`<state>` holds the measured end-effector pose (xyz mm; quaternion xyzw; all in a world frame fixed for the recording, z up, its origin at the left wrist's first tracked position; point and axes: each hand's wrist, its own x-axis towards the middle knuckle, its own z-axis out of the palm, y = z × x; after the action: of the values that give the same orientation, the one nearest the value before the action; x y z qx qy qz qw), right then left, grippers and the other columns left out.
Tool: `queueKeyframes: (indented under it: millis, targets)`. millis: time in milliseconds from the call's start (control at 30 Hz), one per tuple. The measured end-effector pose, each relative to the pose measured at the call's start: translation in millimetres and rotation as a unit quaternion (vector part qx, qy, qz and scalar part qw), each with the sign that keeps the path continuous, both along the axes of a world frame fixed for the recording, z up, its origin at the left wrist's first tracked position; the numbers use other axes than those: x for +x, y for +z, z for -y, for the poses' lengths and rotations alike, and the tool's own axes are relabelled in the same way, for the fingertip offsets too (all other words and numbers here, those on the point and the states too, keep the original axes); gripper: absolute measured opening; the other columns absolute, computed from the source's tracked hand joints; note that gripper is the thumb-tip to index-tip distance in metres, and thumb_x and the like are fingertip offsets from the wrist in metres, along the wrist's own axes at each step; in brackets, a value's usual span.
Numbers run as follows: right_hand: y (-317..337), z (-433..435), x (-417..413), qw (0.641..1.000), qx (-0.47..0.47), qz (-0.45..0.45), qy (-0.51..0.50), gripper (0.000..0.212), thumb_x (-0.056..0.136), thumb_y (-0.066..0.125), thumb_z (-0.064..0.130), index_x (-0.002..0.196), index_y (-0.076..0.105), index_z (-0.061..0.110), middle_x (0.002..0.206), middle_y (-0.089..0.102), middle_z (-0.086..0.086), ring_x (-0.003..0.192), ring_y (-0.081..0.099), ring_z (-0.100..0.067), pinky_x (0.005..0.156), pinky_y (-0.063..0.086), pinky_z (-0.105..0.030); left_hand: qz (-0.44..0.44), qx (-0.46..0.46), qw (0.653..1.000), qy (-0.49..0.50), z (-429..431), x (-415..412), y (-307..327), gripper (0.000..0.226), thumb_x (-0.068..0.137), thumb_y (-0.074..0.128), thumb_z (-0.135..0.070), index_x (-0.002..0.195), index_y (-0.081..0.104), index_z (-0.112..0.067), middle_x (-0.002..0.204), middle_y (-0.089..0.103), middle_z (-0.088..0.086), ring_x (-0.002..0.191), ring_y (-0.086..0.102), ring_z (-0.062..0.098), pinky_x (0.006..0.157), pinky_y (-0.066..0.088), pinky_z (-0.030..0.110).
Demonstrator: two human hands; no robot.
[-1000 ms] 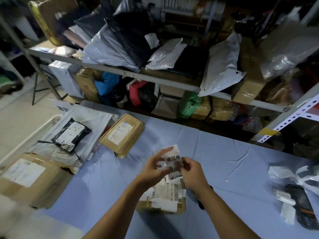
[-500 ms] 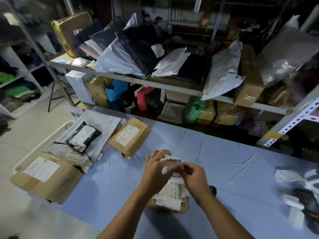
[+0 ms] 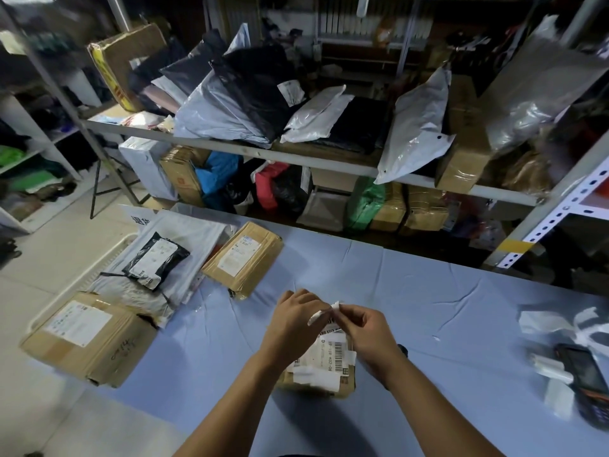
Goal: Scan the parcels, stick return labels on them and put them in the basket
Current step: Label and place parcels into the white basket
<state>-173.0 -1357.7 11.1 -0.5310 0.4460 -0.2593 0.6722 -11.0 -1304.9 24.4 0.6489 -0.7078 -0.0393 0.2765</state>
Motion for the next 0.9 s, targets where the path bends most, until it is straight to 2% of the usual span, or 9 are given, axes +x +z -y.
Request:
queueKeyframes:
  millis: [200, 333, 433, 500, 600, 667, 767, 833, 900]
  targets:
    - [1, 4, -1, 0.999, -0.029, -0.03, -0.003, 0.015, 0.094, 0.067, 0.023, 0.107, 0.076, 0.021, 0.098, 0.077, 0.002, 0.092, 0.073, -0.017, 0.086, 0.06, -0.044, -0.095, 0.038, 0.994, 0.033, 2, -5, 2, 0.016, 0.097, 0.059, -0.028, 0.095, 0.073, -0.022, 0.091, 0.071, -0.011, 0.085, 0.057, 0.005, 0.08, 0.043, 0.026]
    - [2, 4, -3, 0.995, -0.069, -0.072, 0.012, 0.014, 0.097, 0.063, 0.026, 0.104, 0.075, 0.026, 0.096, 0.076, 0.008, 0.09, 0.072, -0.011, 0.083, 0.06, -0.037, -0.17, 0.055, 0.981, 0.077, 3, -9, 5, 0.016, 0.095, 0.061, -0.029, 0.084, 0.07, -0.021, 0.083, 0.066, -0.014, 0.08, 0.057, 0.002, 0.078, 0.042, 0.02]
    - [-2, 5, -5, 0.993, -0.067, -0.093, 0.007, 0.013, 0.097, 0.062, 0.026, 0.101, 0.074, 0.021, 0.093, 0.077, 0.007, 0.086, 0.073, -0.011, 0.083, 0.06, -0.04, -0.296, 0.055, 0.94, 0.159, 3, -8, 7, 0.011, 0.095, 0.061, -0.014, 0.086, 0.067, -0.016, 0.087, 0.066, -0.008, 0.081, 0.06, 0.005, 0.068, 0.048, 0.014]
    - [-7, 8, -6, 0.993, -0.058, -0.106, -0.016, 0.012, 0.098, 0.062, 0.019, 0.099, 0.073, 0.019, 0.093, 0.076, 0.004, 0.085, 0.073, -0.013, 0.083, 0.06, -0.041, -0.359, 0.03, 0.913, 0.192, 2, -4, 11, 0.011, 0.095, 0.06, -0.012, 0.088, 0.065, -0.018, 0.088, 0.067, -0.006, 0.081, 0.061, 0.005, 0.067, 0.049, 0.014]
    - [-11, 14, -7, 0.982, -0.064, -0.164, -0.067, 0.013, 0.098, 0.059, 0.014, 0.093, 0.07, 0.019, 0.095, 0.075, -0.001, 0.082, 0.07, -0.012, 0.069, 0.057, -0.026, -0.408, -0.016, 0.884, 0.229, -3, 2, 18, 0.016, 0.096, 0.06, -0.015, 0.089, 0.062, -0.029, 0.089, 0.067, -0.01, 0.08, 0.063, 0.003, 0.066, 0.051, 0.015]
    - [-11, 17, -7, 0.967, -0.07, -0.217, -0.114, 0.006, 0.096, 0.062, 0.018, 0.097, 0.068, 0.019, 0.099, 0.072, -0.001, 0.085, 0.066, -0.012, 0.062, 0.046, -0.017, -0.371, -0.032, 0.893, 0.253, -7, 7, 20, 0.013, 0.095, 0.061, -0.016, 0.09, 0.062, -0.028, 0.092, 0.065, -0.013, 0.085, 0.061, 0.004, 0.071, 0.051, 0.019]
    - [-3, 14, 1, 0.94, -0.1, -0.276, -0.174, 0.026, 0.091, 0.07, 0.027, 0.114, 0.065, 0.016, 0.107, 0.066, -0.002, 0.087, 0.062, -0.014, 0.063, 0.043, -0.02, -0.229, -0.065, 0.939, 0.25, -14, 10, 20, 0.009, 0.091, 0.066, -0.013, 0.087, 0.063, -0.021, 0.088, 0.06, -0.013, 0.086, 0.054, 0.006, 0.075, 0.045, 0.024]
    - [9, 8, 14, 0.963, -0.073, -0.211, -0.151, 0.028, 0.089, 0.072, 0.035, 0.112, 0.063, 0.021, 0.1, 0.07, -0.002, 0.08, 0.068, -0.013, 0.06, 0.055, -0.026, -0.137, -0.085, 0.962, 0.222, -17, 8, 19, 0.006, 0.09, 0.068, -0.014, 0.086, 0.065, -0.015, 0.09, 0.062, -0.007, 0.087, 0.053, 0.012, 0.078, 0.043, 0.028]
    - [22, 3, 31, 0.99, 0.044, -0.097, -0.096, 0.029, 0.087, 0.071, 0.044, 0.107, 0.065, 0.023, 0.089, 0.075, -0.004, 0.078, 0.074, -0.019, 0.07, 0.063, -0.039, -0.058, -0.101, 0.976, 0.183, -21, 5, 17, 0.006, 0.09, 0.068, -0.016, 0.086, 0.065, -0.013, 0.091, 0.064, -0.002, 0.087, 0.054, 0.015, 0.077, 0.044, 0.029]
